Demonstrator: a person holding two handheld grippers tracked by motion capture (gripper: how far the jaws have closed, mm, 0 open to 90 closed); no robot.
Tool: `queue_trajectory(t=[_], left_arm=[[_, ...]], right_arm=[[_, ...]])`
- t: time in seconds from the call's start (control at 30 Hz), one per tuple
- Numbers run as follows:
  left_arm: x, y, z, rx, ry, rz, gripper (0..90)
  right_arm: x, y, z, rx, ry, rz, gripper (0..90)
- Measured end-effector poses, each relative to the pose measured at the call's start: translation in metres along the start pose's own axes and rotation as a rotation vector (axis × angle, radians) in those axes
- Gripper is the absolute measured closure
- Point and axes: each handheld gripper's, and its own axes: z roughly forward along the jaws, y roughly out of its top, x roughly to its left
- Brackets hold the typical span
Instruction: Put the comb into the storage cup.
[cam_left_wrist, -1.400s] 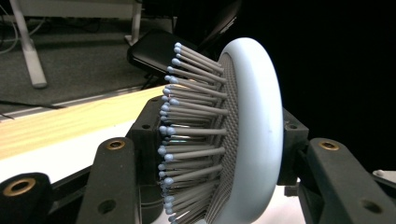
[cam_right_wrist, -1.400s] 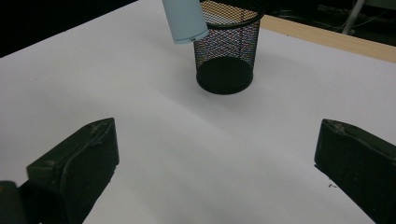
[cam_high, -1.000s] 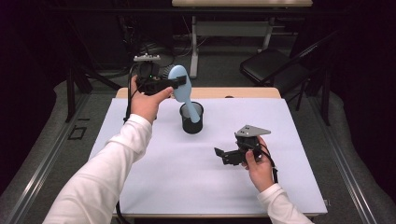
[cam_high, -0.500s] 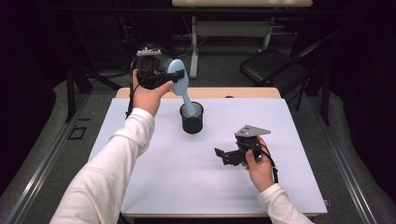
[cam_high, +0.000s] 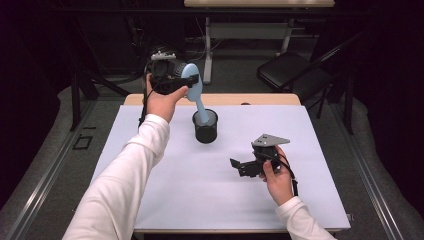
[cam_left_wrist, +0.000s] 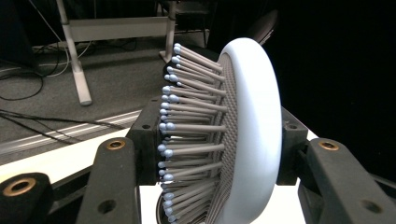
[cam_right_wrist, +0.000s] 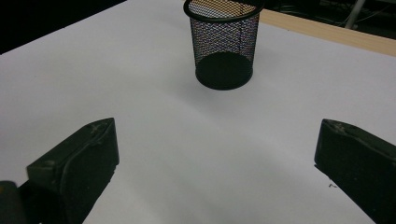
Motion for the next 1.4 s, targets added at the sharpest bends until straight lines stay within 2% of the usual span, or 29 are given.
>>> queue_trajectory(t=[0.3,0.5,0.9,1.4], left_arm=[[0.0,-0.002,0.009,0.0,0.019,-0.006,49.1],[0.004,-0.005,0.013,0.001,0.024,-0.026,49.1],[0.007,-0.01,0.021,0.005,0.05,0.004,48.9],[0.003,-0.02,0.036,0.025,0.063,0.03,48.9]], right_arm=[[0.0,0.0,0.0,0.0,0.0,-0.004,0.0],[0.0,0.0,0.0,0.006,-0.001,0.0,0.0],[-0.001,-0.001,0.0,0.008,-0.002,-0.001,0.0],[-0.001,-0.001,0.0,0.009,0.003,-0.001,0.0]])
